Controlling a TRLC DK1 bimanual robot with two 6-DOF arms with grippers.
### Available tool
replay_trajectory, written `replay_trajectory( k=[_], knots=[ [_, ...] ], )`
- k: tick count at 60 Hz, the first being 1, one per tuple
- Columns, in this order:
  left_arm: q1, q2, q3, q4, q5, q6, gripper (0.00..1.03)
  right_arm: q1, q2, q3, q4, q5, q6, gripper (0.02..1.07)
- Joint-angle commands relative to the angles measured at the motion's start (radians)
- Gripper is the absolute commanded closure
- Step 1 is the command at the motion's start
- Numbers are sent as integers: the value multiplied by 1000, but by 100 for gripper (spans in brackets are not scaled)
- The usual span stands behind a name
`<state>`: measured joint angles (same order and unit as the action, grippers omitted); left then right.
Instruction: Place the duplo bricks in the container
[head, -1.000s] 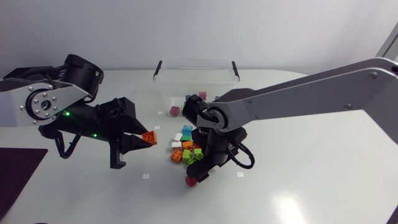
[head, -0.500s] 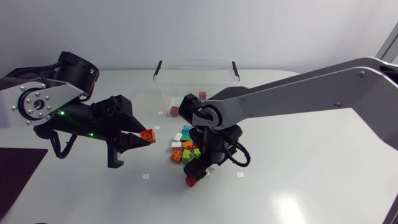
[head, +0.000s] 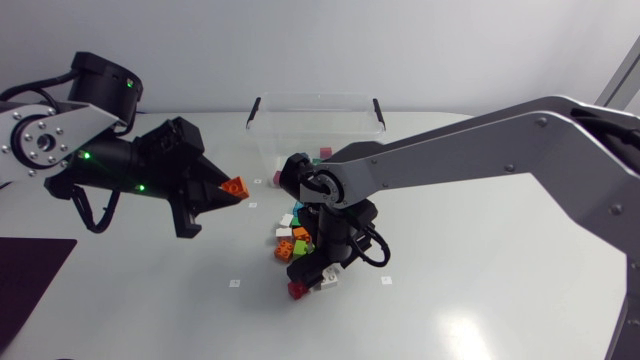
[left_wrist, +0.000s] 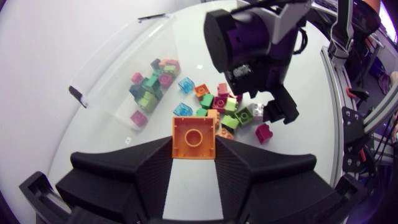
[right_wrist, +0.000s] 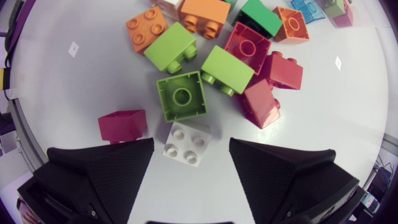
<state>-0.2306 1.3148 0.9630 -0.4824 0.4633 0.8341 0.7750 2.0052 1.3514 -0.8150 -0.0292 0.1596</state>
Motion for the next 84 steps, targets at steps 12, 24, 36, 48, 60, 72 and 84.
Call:
replay_trajectory(
  k=[12, 24, 36, 48, 60, 72, 84],
  knots=[
    [36, 15, 94, 100, 9, -155, 78, -11, 32, 11, -9, -17, 38, 43],
    [31, 77, 131, 194, 8, -250, 77, -8, 35, 2, 5, -29, 43, 59],
    [25, 138, 195, 225, 5, -308, 77, -11, 38, -14, 10, -31, 44, 65],
    [22, 189, 250, 243, 0, -342, 77, -20, 30, -29, 16, -32, 40, 75],
    [8, 233, 298, 268, -6, -371, 77, -43, -40, -54, -1, -34, 12, 75],
    [7, 313, 362, 298, -12, -418, 77, -92, -152, -66, -29, -51, -28, 75],
    [-18, 408, 437, 306, -31, -432, 77, -146, -232, -67, -39, -64, -55, 75]
  ],
)
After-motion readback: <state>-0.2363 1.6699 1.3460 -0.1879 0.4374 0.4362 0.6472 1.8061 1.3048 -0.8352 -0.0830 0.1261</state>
